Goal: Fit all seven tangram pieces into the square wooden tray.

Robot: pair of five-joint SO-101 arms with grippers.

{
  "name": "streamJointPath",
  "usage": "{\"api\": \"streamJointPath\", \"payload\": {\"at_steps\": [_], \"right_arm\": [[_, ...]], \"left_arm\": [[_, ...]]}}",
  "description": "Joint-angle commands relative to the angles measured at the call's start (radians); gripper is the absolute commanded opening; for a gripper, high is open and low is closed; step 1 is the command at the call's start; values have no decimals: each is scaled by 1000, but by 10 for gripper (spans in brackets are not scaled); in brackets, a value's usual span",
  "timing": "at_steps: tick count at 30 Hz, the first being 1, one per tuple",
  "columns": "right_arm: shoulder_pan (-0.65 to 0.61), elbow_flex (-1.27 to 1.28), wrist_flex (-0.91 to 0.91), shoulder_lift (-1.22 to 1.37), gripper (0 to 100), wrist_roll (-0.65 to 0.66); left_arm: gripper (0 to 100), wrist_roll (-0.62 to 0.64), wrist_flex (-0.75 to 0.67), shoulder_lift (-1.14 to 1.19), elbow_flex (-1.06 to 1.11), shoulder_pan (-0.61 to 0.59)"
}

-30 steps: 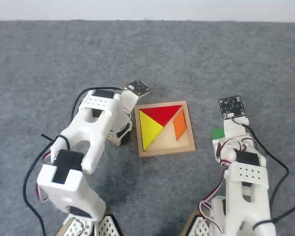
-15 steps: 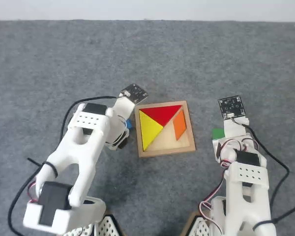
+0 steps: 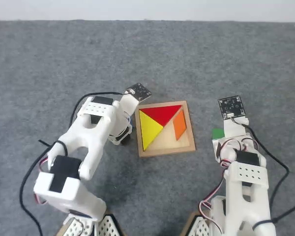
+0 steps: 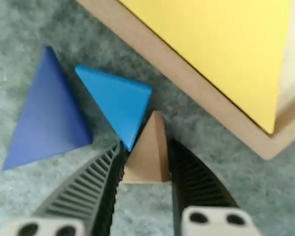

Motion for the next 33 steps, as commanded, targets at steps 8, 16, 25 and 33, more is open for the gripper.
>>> {"api": "streamJointPath", "payload": {"at_steps": [8,16,25,33], "right_arm": [[-7,-3,-24,-28,9,12],[-7,-5,-24,-28,9,12],[2,-5,-18,-36,8,6],[2,-5,-19,-38,8,6]], "left_arm": [[11,15,132,3,-110,8],[11,153,385,5,-430,55],[12,600,336,38,-605,384],[12,761,333,328,-789,405]]}}
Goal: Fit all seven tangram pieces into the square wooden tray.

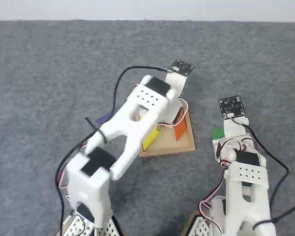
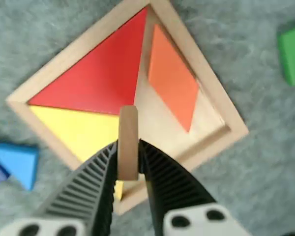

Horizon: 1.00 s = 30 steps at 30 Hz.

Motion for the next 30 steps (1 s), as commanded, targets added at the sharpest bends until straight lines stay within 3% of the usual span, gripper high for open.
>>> {"api": "streamJointPath", "payload": {"at_steps": [1,10,14,22,30], "right_arm": [[2,-5,-21,-38,8,6],[2,-5,-22,-38,8,11],[2,-5,-19,-38,8,11],[1,-5,-18,-36,8,12],[-4,-5,-19,-31,8,12]], "left_arm": [[12,78,-2,118,-147,18],[18,98,114,287,-381,58],[91,57,161,321,-435,46],[109,-5,169,322,-450,37],[108,-75,186,319,-450,-51]]}}
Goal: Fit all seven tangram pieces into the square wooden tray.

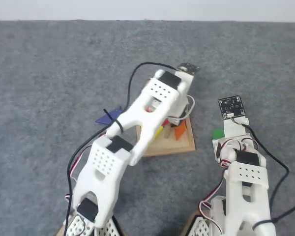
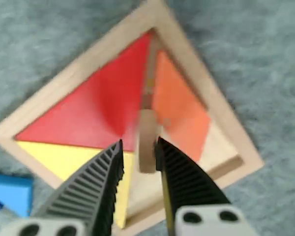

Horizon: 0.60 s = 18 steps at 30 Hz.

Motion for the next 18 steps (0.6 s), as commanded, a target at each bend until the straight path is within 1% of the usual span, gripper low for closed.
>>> {"api": "streamJointPath", "payload": {"at_steps": [1,7,14,18], "right_arm": [[-4,-5,-21,-31,8,12],[-4,-5,-22,-30,8,12],[-5,-5,-22,-30,8,12],[-5,-6,-22,-30,8,12]], "left_arm": [[108,-64,38,-25,-45,-54],[108,-97,52,-25,-50,-81],[108,-97,71,-25,-77,-60],[108,-89,72,-23,-88,-23]]}}
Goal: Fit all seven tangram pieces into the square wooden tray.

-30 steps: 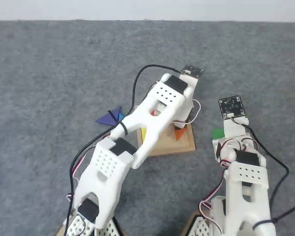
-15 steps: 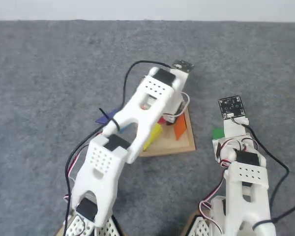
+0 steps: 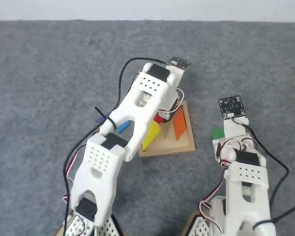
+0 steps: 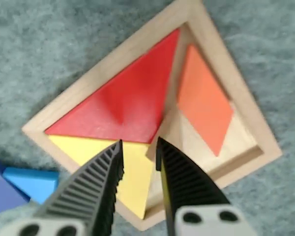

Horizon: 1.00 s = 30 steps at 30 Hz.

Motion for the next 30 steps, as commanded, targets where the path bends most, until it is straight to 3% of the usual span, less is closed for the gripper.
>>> {"api": "streamJointPath", "payload": {"at_steps": [1,8,14,17,24,30], "right_arm": [[-5,-6,-22,-30,8,12],[-5,-6,-22,-30,8,12],[-5,-6,-22,-30,8,12],[-5,-6,-21,-30,8,12],[-5,-6,-22,-30,9,12],[-5,-6,-21,-30,9,12]], "left_arm": [[108,-3,15,-18,-45,44],[108,-5,15,-25,-47,55],[107,-21,97,-81,-35,58],[90,-54,100,-126,61,68],[83,-95,-103,-218,403,69],[83,-95,-173,-192,412,69]]}}
